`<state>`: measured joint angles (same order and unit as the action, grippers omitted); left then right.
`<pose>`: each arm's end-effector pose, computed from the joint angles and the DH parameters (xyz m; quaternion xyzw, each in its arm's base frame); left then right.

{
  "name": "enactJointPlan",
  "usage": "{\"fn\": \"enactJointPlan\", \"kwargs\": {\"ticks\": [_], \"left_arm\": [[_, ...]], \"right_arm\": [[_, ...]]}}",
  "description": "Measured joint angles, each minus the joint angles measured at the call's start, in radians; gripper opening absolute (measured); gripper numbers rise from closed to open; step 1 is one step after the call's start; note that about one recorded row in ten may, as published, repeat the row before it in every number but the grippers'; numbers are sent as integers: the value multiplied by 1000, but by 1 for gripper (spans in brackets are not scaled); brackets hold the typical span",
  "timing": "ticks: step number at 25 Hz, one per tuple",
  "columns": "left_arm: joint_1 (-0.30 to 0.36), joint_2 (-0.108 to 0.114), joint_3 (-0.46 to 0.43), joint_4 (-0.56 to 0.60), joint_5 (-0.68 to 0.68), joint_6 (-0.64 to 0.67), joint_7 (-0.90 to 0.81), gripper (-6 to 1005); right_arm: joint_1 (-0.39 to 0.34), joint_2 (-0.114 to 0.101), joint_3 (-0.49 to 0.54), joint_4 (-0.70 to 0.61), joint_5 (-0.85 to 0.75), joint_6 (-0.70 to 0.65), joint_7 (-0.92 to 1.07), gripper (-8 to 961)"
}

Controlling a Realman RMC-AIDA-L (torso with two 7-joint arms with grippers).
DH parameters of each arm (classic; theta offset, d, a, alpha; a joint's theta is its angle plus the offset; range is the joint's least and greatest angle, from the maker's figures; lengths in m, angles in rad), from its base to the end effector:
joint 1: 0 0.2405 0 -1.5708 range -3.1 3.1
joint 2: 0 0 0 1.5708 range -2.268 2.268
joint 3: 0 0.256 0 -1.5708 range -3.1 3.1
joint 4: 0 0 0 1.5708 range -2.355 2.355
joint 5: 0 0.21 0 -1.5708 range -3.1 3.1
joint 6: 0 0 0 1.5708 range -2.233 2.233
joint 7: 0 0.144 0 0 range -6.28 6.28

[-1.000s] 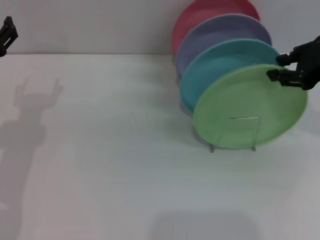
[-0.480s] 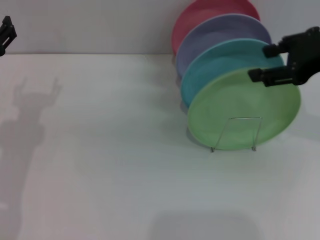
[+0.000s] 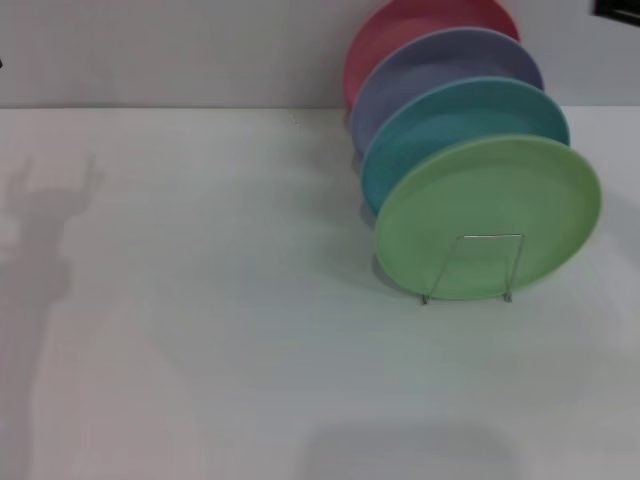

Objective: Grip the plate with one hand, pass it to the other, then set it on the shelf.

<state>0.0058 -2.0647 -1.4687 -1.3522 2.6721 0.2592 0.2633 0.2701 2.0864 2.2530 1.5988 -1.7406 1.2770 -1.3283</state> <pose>-0.2569 0.3464 0.0819 -0.6593 -0.2364 -0.2405 0.6720 0.1786 0.3415 0.1529 -0.8739 0.1099 0.2511 0.4015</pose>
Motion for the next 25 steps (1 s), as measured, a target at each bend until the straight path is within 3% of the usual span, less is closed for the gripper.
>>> {"fn": "enactJointPlan", "kwargs": {"ticks": [1,2,4,5,6,8,11,15,16,17,21,25], "left_arm": [[2,0,0,28,0,41,-7,861],[2,0,0,28,0,41,-7,861],[4,0,2,63,0,99,-30,861],[5,0,4,79,0,131,-47,861],[4,0,10,138,3,218,-90,861],[1,0,17,175,6,270,-111,861],[-25,1,49,327,11,486,-139,861],[-76,0,107,548,12,746,-144,861],[-114,-2,117,666,10,848,-149,861],[-114,-2,117,666,10,848,-149,861],[-187,-6,119,872,5,958,-229,861],[-191,-6,108,905,4,965,-254,861]], "right_arm": [[-64,0,-30,-134,182,-111,-129,646],[-64,0,-30,-134,182,-111,-129,647],[-104,-1,-27,-299,396,-156,-275,647],[-114,-1,-16,-362,483,-163,-342,647],[-122,0,29,-521,617,-161,-489,647],[-122,2,46,-592,667,-155,-560,647],[-106,5,60,-888,881,-87,-900,647],[-101,5,48,-1031,1005,-66,-1059,646],[-89,6,49,-1102,1055,-64,-1134,646],[-89,6,49,-1102,1055,-64,-1134,646],[-72,6,46,-1185,1100,-68,-1238,645],[-76,6,44,-1194,1102,-64,-1241,644]]}}
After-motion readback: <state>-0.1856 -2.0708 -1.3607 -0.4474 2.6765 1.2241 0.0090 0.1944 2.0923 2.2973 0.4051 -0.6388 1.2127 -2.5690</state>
